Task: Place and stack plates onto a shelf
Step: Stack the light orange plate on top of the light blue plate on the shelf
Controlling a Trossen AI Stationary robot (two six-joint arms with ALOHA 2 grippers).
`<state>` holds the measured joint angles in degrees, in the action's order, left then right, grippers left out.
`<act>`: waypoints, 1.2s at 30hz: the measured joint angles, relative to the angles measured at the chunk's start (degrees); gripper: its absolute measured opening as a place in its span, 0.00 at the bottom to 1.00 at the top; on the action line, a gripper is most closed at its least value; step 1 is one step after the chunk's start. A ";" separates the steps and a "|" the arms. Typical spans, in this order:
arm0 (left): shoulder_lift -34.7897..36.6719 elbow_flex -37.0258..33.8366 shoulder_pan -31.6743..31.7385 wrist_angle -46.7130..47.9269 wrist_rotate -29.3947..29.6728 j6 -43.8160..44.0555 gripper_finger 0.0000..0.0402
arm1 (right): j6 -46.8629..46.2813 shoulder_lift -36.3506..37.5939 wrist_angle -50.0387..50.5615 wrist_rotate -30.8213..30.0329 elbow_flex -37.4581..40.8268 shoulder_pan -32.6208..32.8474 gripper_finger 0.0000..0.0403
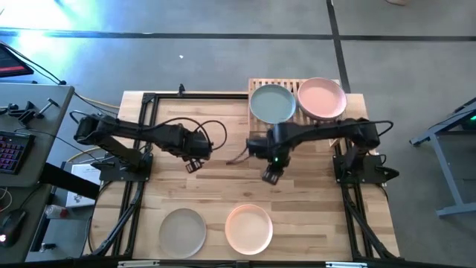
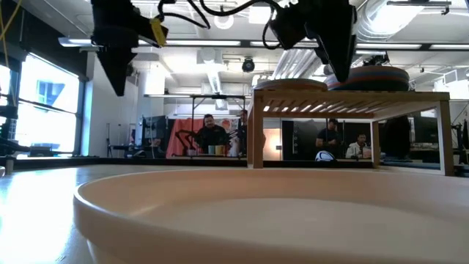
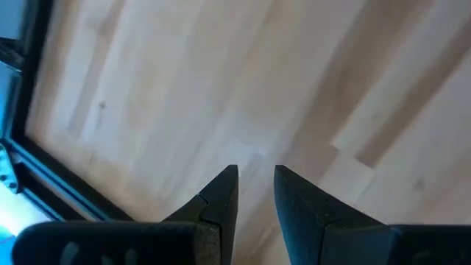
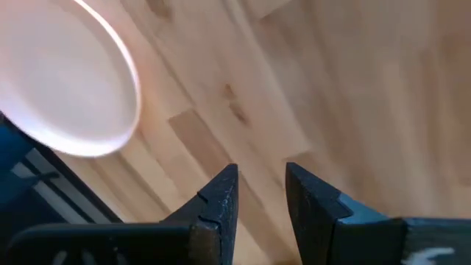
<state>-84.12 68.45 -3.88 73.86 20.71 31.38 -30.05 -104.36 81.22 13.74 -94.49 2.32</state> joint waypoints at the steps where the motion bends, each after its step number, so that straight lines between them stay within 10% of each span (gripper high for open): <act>1: 0.00 -0.01 -0.59 0.09 -0.77 0.00 0.19 | -2.27 -0.01 -1.66 0.02 1.10 1.12 0.23; 13: 0.00 -0.01 -6.30 -0.47 -3.93 1.16 0.19 | -23.97 -0.04 -22.16 -1.08 12.61 12.85 0.23; 36: 0.00 -0.03 -10.49 -3.19 -3.87 8.48 0.19 | -28.91 -0.04 -45.96 -8.73 23.02 21.84 0.23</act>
<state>-84.12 68.42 -14.37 70.67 16.84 39.86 -58.96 -104.40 35.26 5.00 -71.47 24.16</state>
